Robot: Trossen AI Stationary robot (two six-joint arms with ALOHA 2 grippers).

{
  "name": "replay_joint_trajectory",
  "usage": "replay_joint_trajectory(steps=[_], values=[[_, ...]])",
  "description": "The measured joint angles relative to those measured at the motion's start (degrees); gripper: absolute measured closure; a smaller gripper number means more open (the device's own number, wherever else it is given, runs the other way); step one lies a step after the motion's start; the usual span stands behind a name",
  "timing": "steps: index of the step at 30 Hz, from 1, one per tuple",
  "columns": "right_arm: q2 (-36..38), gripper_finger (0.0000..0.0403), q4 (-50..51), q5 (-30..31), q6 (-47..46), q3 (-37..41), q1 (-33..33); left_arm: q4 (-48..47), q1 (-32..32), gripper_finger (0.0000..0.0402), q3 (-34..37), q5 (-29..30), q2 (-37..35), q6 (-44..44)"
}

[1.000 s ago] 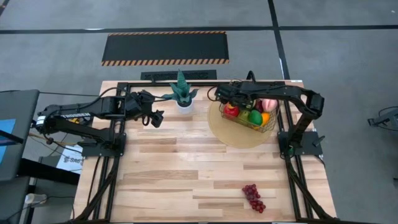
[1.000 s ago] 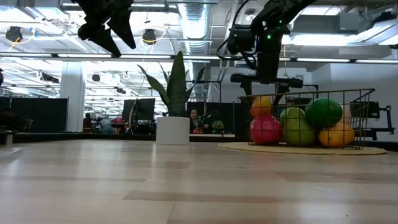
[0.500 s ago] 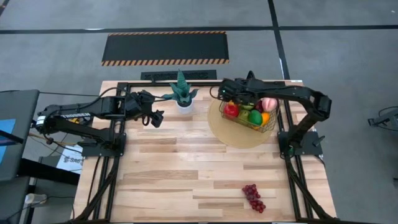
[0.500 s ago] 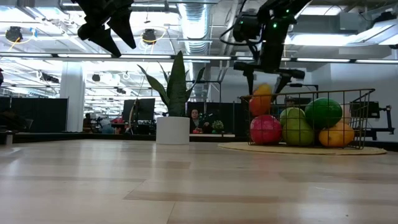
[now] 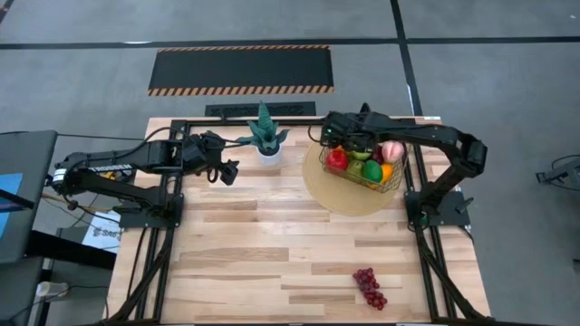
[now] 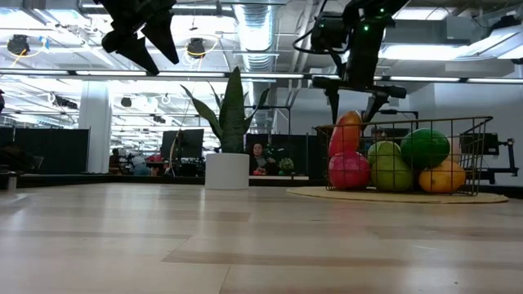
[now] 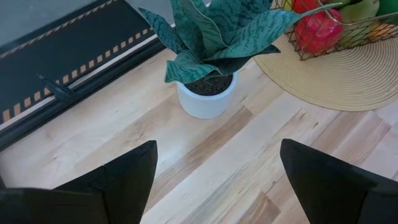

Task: Build produce basket
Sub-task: Put the orange mango into the wire basket, then put the grapes into the wire basket

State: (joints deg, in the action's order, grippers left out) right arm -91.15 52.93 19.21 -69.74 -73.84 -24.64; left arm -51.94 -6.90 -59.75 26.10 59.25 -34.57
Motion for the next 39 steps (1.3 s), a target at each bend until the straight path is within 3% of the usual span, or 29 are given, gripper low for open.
replay_joint_trajectory(steps=[8,22,25,28,31,39], values=[[2.30,0.0096,-0.54,0.55,4.77,-0.01,-0.98,0.00,0.00,0.0074,0.00,0.07,0.01,0.00],[4.19,0.0097,1.68,-0.17,9.26,0.09,7.36,-0.02,0.00,0.0074,0.00,0.18,0.01,0.42],[7.08,0.0097,3.64,-3.99,13.72,-0.01,10.44,-0.08,0.00,0.0074,0.00,0.12,0.00,0.44],[10.75,0.0097,5.92,-11.68,17.51,-0.03,16.60,-0.14,0.00,0.0074,0.00,0.11,-0.01,0.46],[13.54,0.0097,8.73,-18.59,14.60,-0.04,25.39,-0.15,0.00,0.0074,0.00,0.10,-0.01,0.46],[13.60,0.0097,10.59,-17.63,-11.33,-0.02,51.59,-0.13,0.01,0.0074,0.00,-1.44,-0.01,0.43]])
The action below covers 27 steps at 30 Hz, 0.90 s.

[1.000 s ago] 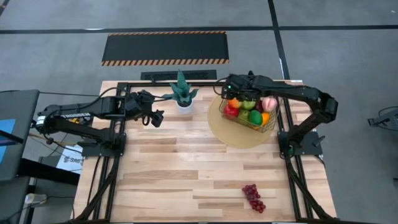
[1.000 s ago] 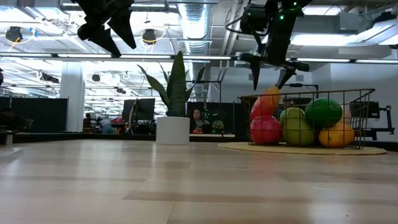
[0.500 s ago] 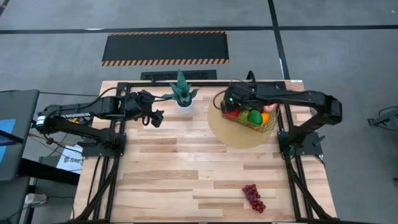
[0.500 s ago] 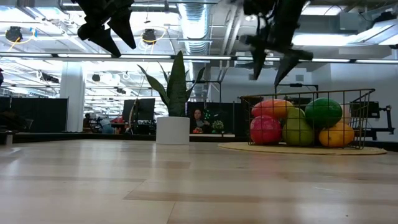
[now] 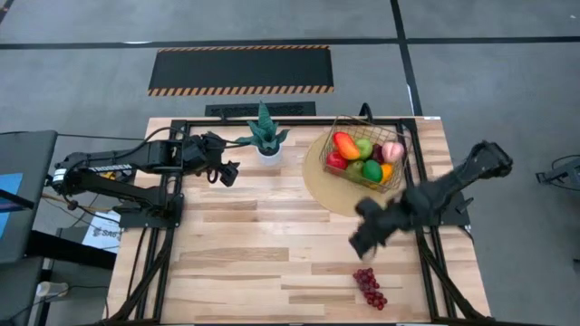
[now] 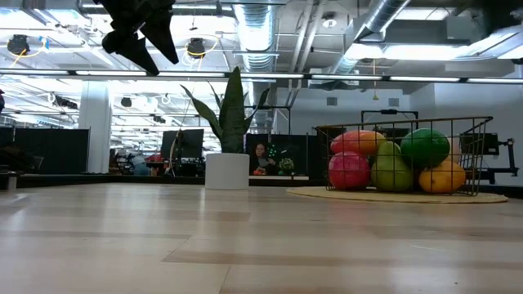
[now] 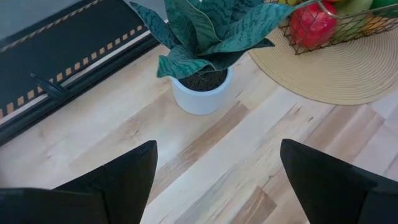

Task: Build produce basket
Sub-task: Put the grapes into the wire basket

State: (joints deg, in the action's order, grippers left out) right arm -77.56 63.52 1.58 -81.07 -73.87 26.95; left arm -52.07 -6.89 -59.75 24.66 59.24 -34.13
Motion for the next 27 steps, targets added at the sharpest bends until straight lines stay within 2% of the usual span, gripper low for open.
replay_joint_trajectory(steps=[5,11,17,27], values=[[-6.12,0.0097,0.12,-0.67,-10.45,0.02,10.88,0.01,0.01,0.0074,0.00,-0.10,0.02,0.27],[-12.81,0.0096,-2.54,-5.00,-20.33,0.06,16.83,-0.02,0.01,0.0074,0.00,-1.37,0.00,0.70],[-18.50,0.0096,-7.61,-5.64,-22.58,0.04,19.24,-0.16,0.01,0.0074,0.00,-1.41,0.02,1.10],[-27.67,0.0096,-10.91,-6.99,-22.41,0.04,18.97,-2.69,0.01,0.0074,0.00,-1.41,0.02,0.86]])
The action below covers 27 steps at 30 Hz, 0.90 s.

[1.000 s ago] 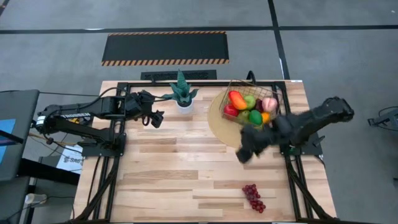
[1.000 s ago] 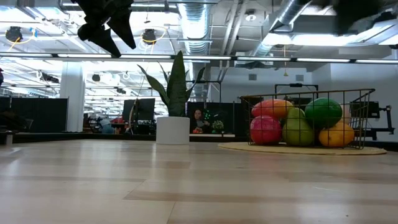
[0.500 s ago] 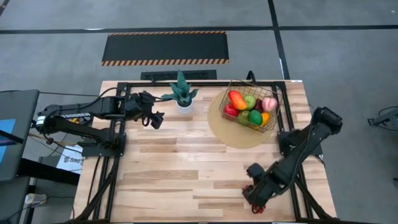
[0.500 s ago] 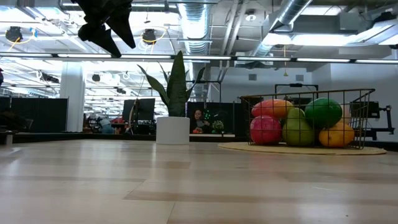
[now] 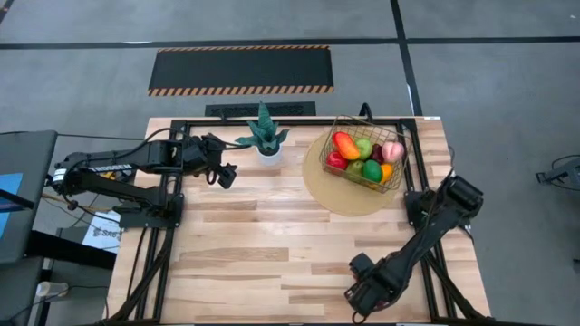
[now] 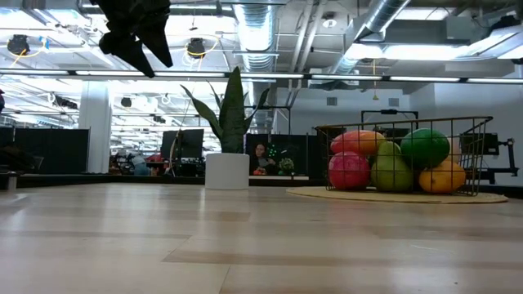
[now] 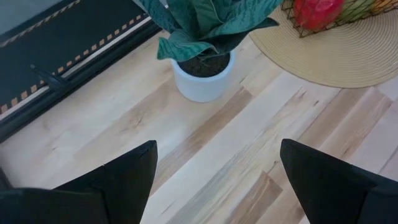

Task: Build produce basket
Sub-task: Put the grapes into the wire basket

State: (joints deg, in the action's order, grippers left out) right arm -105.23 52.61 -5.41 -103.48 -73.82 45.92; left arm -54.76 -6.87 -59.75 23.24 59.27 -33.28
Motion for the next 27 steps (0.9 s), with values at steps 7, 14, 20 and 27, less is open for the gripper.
replay_joint_trajectory(steps=[7,14,20,27], values=[[-4.78,0.0099,-1.40,-2.53,-0.01,-0.01,0.58,0.00,0.00,0.0074,0.00,0.02,0.00,0.27],[-5.82,0.0146,-2.95,-3.36,2.00,-0.02,0.39,0.00,0.00,0.0074,0.00,0.03,0.00,0.46],[-2.53,0.0229,0.44,-1.71,5.55,0.00,-0.77,0.00,0.00,0.0074,0.00,0.04,0.00,0.46],[7.52,0.0328,9.95,8.76,10.88,0.00,-4.38,0.00,0.00,0.0074,0.00,0.04,0.00,0.24]])
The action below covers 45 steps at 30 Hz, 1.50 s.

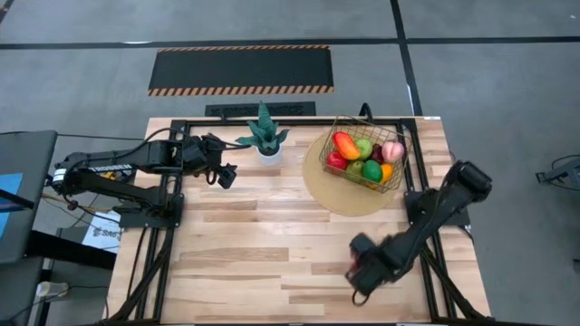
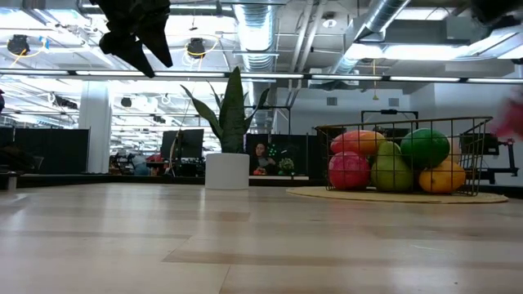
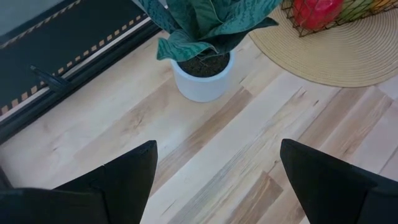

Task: Build produce basket
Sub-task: Put the grapes into the wire basket

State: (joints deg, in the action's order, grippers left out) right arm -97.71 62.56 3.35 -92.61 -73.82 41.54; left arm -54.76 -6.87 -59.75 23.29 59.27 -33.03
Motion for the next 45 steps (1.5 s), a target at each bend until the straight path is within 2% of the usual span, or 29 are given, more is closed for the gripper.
replay_joint_trajectory(steps=[4,11,16,22,25,29,34,45], values=[[7.61,0.0353,7.05,7.92,1.64,0.00,-3.93,0.02,0.00,0.0074,0.00,0.01,0.00,-0.03],[21.20,0.0354,19.43,20.97,1.78,-0.02,-12.54,0.02,0.00,0.0074,0.00,0.10,0.00,-0.05],[29.24,0.0354,27.77,25.69,0.94,0.03,-21.60,0.07,0.00,0.0074,0.00,1.45,0.00,-0.16],[34.30,0.0354,27.59,28.33,7.93,0.26,-36.58,0.22,-0.01,0.0074,0.00,1.46,0.00,-0.22],[34.04,0.0354,27.31,27.80,12.61,0.30,-43.55,0.20,-0.02,0.0074,0.00,1.49,0.00,-0.55],[32.14,0.0354,27.37,24.03,18.69,0.28,-50.20,0.22,-0.02,0.0074,0.00,1.51,0.02,-0.66],[27.49,0.0353,27.44,23.48,24.88,0.28,-55.39,0.24,0.00,0.0074,0.00,2.05,0.02,-0.68],[12.03,0.0343,27.44,25.09,38.73,0.28,-63.80,0.24,-0.01,0.0074,0.00,2.93,0.01,-1.37]])
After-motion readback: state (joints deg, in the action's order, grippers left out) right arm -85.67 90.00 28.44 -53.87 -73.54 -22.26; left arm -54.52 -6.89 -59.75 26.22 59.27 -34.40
